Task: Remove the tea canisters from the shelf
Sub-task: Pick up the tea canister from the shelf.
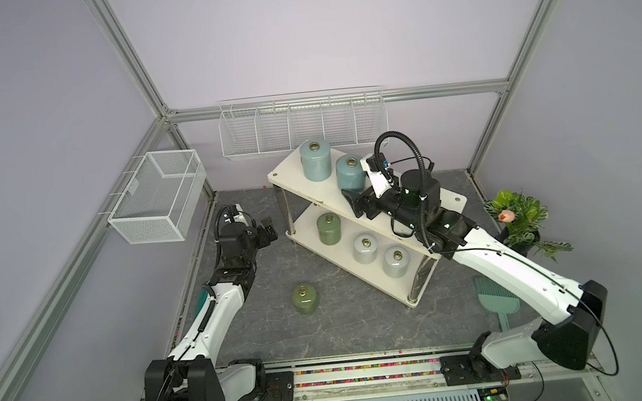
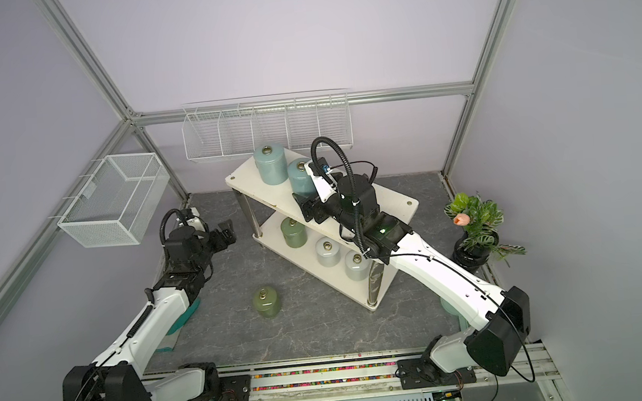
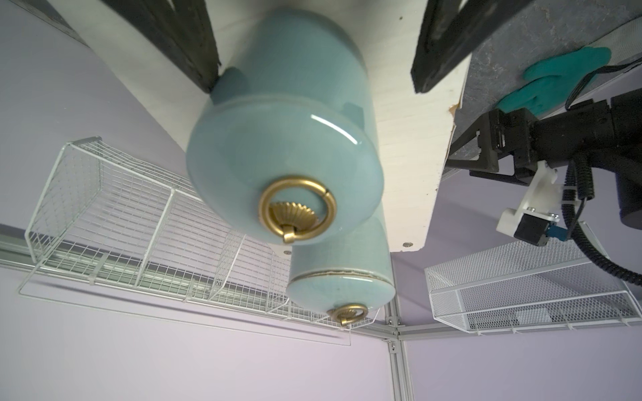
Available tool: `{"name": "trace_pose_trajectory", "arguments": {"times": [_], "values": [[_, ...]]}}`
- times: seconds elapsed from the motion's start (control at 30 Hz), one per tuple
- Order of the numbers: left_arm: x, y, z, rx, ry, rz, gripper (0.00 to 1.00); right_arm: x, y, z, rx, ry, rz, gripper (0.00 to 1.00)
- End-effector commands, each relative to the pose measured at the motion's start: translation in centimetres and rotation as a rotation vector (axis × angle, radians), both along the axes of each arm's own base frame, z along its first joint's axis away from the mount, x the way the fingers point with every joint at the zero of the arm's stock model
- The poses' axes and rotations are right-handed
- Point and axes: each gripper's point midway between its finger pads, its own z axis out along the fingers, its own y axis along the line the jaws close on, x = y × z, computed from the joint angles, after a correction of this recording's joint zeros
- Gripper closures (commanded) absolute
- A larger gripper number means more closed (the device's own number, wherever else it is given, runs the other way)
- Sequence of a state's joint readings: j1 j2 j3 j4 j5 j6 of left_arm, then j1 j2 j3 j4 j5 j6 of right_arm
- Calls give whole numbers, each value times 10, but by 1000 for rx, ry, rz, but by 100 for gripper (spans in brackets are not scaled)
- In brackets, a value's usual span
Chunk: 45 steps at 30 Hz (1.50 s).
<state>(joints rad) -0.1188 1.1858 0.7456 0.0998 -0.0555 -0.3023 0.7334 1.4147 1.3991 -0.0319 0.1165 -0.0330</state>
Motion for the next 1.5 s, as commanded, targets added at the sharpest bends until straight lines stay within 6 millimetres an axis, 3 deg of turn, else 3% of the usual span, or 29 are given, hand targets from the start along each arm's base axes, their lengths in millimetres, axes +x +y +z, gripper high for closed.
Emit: {"name": "trace_pose_trajectory", "arguments": {"times": [0.0, 0.23, 1.47], "values": [[-2, 1, -3, 14, -3, 6, 0, 8, 0, 16, 44, -43, -21, 11], [-2, 1, -3, 15, -8, 4, 0, 12, 2, 25, 56, -70, -22, 11], [-1, 0, -5, 26, -4, 0, 0, 55, 24, 11, 99, -88, -67, 11]]}}
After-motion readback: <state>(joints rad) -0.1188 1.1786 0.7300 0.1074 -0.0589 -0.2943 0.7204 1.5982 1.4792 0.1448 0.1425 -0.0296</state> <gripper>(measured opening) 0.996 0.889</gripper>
